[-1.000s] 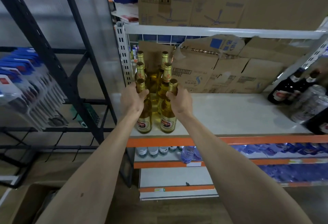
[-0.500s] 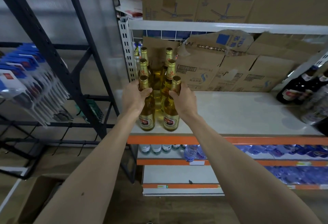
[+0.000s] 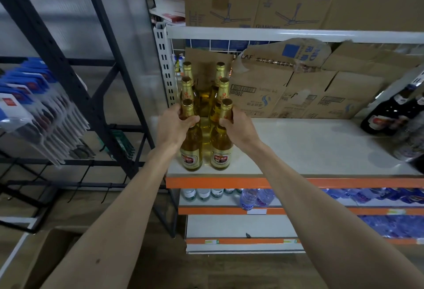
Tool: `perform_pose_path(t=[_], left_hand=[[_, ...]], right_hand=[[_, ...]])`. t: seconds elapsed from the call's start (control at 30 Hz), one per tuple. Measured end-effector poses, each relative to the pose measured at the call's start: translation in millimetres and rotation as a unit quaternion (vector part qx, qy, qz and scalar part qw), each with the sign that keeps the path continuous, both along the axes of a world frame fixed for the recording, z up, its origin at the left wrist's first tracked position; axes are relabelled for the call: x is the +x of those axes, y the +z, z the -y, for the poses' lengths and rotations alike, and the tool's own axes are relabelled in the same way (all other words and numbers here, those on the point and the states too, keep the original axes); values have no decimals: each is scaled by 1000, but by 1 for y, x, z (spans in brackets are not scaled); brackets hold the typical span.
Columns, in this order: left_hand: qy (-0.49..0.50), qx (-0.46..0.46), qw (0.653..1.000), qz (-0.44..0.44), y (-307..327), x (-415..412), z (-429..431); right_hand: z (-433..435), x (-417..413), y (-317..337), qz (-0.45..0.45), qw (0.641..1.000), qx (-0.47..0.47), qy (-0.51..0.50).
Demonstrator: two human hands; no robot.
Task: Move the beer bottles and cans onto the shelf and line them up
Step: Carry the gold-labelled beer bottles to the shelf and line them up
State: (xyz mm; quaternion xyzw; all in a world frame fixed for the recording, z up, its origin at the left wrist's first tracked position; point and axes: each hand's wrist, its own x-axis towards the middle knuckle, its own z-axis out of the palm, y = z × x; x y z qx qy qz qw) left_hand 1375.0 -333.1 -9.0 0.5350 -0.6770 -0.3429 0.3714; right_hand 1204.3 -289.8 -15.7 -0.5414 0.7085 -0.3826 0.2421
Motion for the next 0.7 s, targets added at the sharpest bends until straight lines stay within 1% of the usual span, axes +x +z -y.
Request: perform_pose_path(t=[0.07, 0.13, 0.23, 0.33, 0.47, 0.57, 0.7], left_hand=[[-38, 21, 999, 8, 2, 2, 3], [-57, 34, 997, 35, 3, 3, 5], [-35, 17, 998, 47, 1, 3, 5], [-11, 4, 999, 31, 1, -2, 0], [-16, 6, 999, 40, 4, -6, 0], [-12, -1, 998, 62, 5, -1, 2], [-15, -17, 997, 67, 5, 6, 1]], right_hand=[[-1, 1, 0, 0, 1000, -8, 7], [-2, 4, -2, 3, 1000, -15, 2], [-1, 5, -4, -20, 999, -16, -25], [0, 1, -1, -30, 999, 0, -15], [-2, 0, -2, -25, 1000, -6, -10], [-3, -2, -3, -26, 999, -10, -27], [-2, 1, -2, -39, 998, 3, -40]])
